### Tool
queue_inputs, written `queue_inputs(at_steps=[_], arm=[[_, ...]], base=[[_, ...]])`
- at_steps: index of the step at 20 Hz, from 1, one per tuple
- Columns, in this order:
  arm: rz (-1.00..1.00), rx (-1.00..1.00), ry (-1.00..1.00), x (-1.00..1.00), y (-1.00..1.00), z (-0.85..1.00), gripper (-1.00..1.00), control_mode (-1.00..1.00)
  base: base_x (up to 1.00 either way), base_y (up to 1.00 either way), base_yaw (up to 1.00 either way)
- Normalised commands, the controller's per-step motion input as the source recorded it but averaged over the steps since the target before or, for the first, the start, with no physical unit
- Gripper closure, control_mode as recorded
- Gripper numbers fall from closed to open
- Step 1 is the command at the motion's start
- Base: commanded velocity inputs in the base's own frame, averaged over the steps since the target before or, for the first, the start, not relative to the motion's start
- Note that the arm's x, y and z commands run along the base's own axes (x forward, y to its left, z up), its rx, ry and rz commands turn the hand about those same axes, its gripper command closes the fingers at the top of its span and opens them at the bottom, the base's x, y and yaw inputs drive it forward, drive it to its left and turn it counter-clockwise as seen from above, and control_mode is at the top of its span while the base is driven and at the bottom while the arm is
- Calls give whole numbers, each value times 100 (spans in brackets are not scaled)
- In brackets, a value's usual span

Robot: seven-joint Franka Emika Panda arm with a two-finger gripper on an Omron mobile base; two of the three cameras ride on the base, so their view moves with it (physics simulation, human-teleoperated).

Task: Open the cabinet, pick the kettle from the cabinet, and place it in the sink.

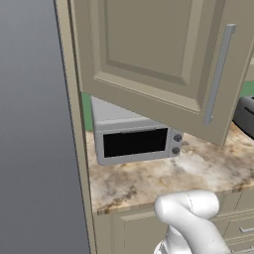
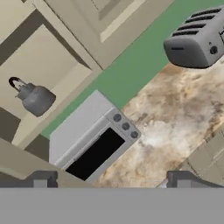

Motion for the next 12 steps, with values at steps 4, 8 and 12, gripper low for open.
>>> queue_inputs(at_steps=[4, 8, 12], arm=[[3, 29, 22, 15, -21, 0, -100, -100], [2, 30, 21, 18, -21, 1, -100, -100], [0, 26, 23, 16, -12, 2, -100, -100]], base=[[0, 0, 0], [0, 0, 0], [0, 0, 0]])
